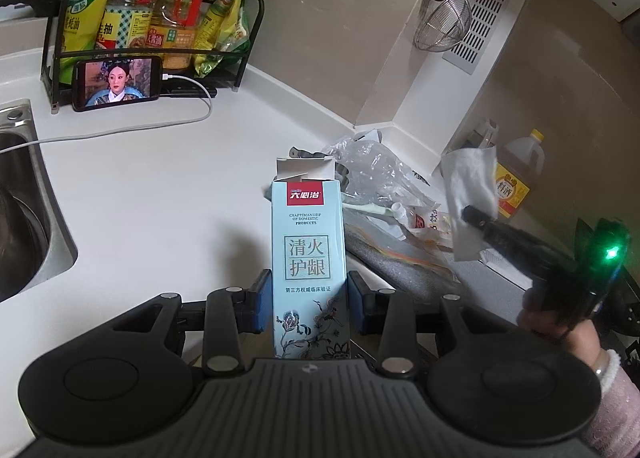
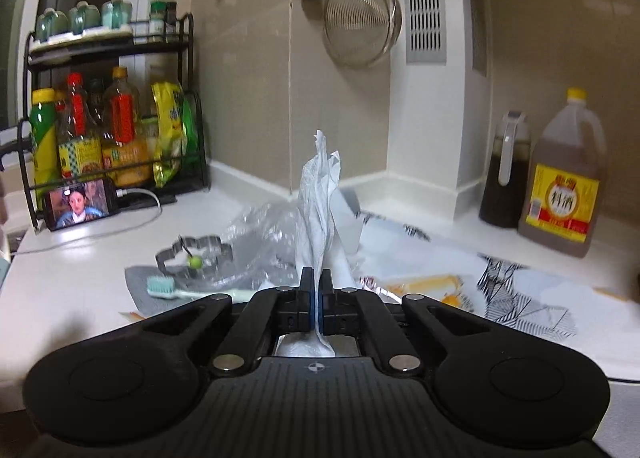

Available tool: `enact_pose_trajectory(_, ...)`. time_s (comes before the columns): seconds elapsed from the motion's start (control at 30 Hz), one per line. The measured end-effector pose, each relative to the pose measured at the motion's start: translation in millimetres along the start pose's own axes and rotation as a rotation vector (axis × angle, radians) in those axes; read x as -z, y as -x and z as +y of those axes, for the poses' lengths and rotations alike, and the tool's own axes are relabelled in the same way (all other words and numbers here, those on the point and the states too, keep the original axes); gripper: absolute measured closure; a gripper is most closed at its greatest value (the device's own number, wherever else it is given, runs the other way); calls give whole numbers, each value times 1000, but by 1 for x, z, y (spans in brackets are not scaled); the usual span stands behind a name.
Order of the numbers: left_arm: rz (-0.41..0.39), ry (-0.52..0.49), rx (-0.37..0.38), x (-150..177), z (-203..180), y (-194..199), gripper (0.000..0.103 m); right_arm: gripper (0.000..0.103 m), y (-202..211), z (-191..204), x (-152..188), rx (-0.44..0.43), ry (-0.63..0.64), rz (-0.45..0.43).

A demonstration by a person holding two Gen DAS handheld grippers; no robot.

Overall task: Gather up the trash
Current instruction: 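Lift the white tissue with the right gripper while the left gripper holds the carton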

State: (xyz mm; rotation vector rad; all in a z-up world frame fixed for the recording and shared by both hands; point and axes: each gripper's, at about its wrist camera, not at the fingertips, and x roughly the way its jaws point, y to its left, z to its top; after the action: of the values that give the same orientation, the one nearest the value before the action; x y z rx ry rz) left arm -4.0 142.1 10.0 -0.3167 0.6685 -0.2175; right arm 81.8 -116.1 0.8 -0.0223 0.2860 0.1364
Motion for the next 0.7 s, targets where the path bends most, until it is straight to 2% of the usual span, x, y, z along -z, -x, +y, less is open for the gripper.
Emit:
enact_pose_trajectory(0.3, -3, -11, 12, 9, -4, 13, 60, 102, 67, 10, 6, -41, 67, -73)
enact_pose_trajectory(0.53, 15, -24, 15, 28, -3, 25, 60, 101, 120, 26, 26, -116, 97, -43)
enact_pose_trajectory(0.7, 36, -39, 6, 47, -3, 31, 60, 101, 145, 35, 48, -138, 108, 6)
